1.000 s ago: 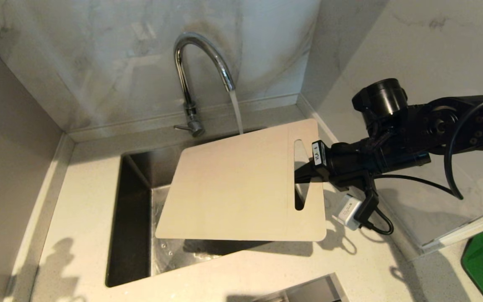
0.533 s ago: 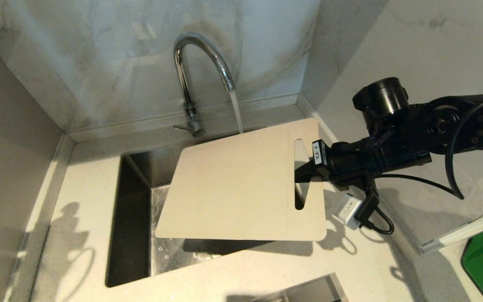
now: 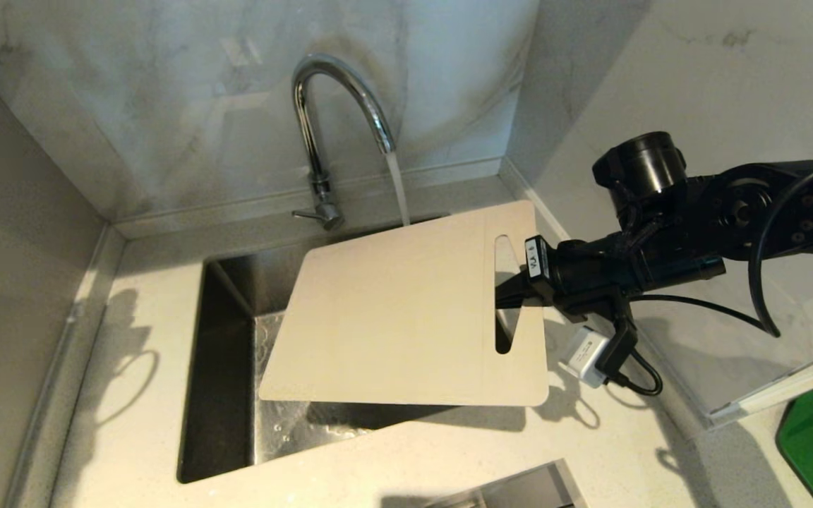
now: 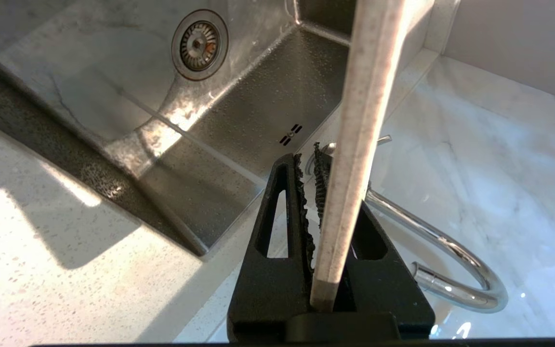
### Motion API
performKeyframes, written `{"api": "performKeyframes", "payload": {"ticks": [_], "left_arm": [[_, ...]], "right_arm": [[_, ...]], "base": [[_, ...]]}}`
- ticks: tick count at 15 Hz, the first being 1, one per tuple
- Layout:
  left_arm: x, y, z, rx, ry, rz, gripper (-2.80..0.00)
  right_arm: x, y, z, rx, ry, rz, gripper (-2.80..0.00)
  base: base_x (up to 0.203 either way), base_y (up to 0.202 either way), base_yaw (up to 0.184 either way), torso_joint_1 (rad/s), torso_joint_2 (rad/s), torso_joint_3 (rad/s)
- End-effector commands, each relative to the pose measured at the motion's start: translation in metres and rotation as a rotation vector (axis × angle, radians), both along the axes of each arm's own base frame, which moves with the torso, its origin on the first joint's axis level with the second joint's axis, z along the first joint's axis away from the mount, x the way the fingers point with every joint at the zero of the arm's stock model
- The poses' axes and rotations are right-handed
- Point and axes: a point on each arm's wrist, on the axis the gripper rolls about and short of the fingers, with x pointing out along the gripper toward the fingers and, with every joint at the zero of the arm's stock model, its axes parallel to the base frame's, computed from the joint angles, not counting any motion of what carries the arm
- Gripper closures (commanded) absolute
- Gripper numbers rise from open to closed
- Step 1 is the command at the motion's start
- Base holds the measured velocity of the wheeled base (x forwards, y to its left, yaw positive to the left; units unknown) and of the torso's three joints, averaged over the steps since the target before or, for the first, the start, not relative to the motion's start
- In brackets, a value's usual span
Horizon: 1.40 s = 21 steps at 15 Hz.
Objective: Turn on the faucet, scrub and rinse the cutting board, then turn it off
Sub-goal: Scrub the cutting board underwater
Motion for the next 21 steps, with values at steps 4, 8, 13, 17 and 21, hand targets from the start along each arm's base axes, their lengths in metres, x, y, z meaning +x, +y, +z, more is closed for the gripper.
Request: {"api": "performKeyframes", "payload": {"ticks": [4, 8, 13, 17, 21], "left_arm": [[0.039, -0.023, 0.004, -0.212, 0.154, -0.128, 0.0], [0.048, -0.048, 0.002, -0.312, 0.2, -0.223, 0.0], [0.055, -0.081, 0.004, -0.456, 0.24, -0.337, 0.0], [0.048, -0.126, 0.008, -0.585, 0.303, -0.503, 0.0], [0.044, -0.18, 0.001, -0.726, 0.427, -0.682, 0.0]], "right_arm": [[-0.003, 0.002, -0.002, -0.005, -0.002, 0.021, 0.0], [-0.017, 0.012, -0.002, -0.005, 0.009, 0.062, 0.0], [-0.038, 0.026, -0.006, -0.004, 0.046, 0.115, 0.0], [-0.042, 0.029, -0.013, 0.007, 0.05, 0.119, 0.0], [-0.045, 0.032, -0.015, 0.005, 0.055, 0.13, 0.0]], "base": [[0.0, 0.0, 0.0, 0.0, 0.0, 0.0], [0.0, 0.0, 0.0, 0.0, 0.0, 0.0], [0.0, 0.0, 0.0, 0.0, 0.0, 0.0], [0.0, 0.0, 0.0, 0.0, 0.0, 0.0], [0.0, 0.0, 0.0, 0.0, 0.0, 0.0]]}}
